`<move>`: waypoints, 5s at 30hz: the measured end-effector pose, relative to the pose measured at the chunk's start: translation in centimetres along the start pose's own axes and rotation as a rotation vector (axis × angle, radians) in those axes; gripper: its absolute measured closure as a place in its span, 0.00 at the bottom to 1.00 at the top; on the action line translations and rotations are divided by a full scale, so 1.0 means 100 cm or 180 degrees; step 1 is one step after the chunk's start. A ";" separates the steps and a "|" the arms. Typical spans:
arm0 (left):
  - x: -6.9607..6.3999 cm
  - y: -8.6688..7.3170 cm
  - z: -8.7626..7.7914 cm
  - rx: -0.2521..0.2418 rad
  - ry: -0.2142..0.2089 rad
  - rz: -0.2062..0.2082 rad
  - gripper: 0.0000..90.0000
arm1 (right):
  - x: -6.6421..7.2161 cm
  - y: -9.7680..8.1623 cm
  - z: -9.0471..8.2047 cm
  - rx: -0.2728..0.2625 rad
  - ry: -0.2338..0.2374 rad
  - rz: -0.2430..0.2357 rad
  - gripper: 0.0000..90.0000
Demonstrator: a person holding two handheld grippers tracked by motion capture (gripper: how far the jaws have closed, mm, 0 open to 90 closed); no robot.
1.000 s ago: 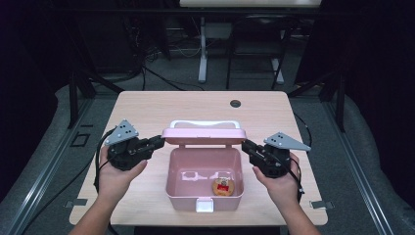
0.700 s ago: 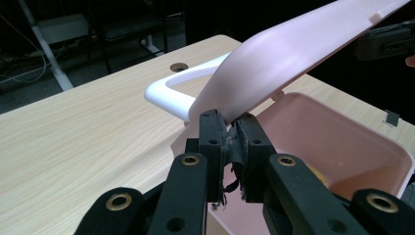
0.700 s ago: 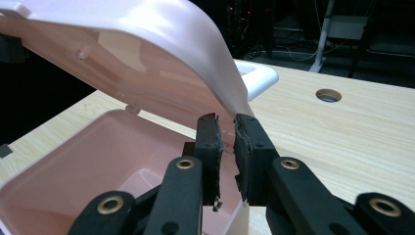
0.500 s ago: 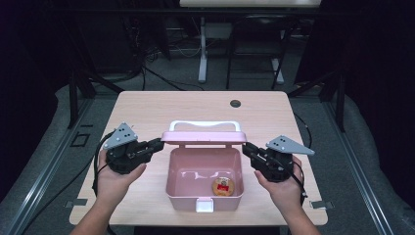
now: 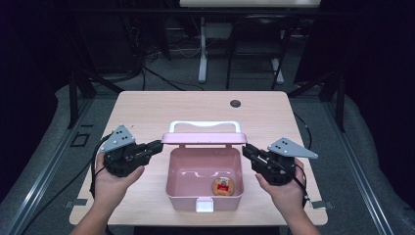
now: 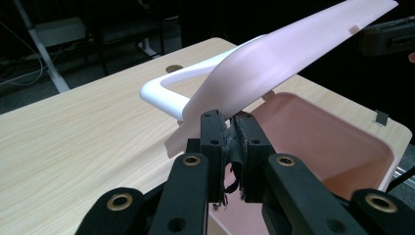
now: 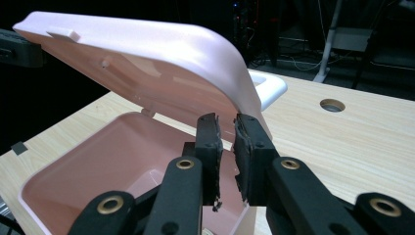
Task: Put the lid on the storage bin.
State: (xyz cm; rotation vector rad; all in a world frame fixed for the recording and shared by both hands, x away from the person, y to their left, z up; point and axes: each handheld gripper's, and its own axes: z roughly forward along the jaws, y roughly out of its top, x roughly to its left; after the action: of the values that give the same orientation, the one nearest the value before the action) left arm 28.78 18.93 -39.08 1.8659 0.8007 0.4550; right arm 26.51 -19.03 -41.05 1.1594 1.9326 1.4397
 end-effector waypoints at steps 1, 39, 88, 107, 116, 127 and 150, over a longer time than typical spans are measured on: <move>0.000 0.000 0.000 0.0000 0.0000 0.0000 0.93 | 0.000 0.000 -0.001 -0.0004 0.0001 -0.0002 0.89; -0.007 -0.015 -0.009 0.0021 -0.0063 -0.0025 0.94 | -0.015 -0.018 -0.014 0.0026 -0.0119 0.0119 0.89; -0.023 -0.057 -0.013 0.0117 -0.0177 -0.0124 0.94 | -0.030 -0.039 -0.008 0.0128 -0.0207 0.0284 0.86; -0.024 -0.077 -0.008 0.0194 -0.0226 -0.0209 0.94 | -0.033 -0.042 -0.007 0.0133 -0.0247 0.0313 0.86; -0.025 -0.085 -0.007 0.0252 -0.0228 -0.0218 0.94 | -0.034 -0.043 -0.007 0.0145 -0.0261 0.0315 0.86; -0.023 -0.091 -0.007 0.0269 -0.0229 -0.0264 0.94 | -0.034 -0.043 -0.008 0.0137 -0.0258 0.0318 0.86; 0.001 -0.079 0.002 0.0171 -0.0004 -0.0429 0.74 | -0.035 -0.044 -0.007 0.0134 -0.0225 0.0318 0.82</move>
State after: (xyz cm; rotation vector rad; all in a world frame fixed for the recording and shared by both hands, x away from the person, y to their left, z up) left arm 26.43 21.00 -46.29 1.8473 0.9395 0.3505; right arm 26.36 -22.75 -45.32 1.3250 1.8890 1.3946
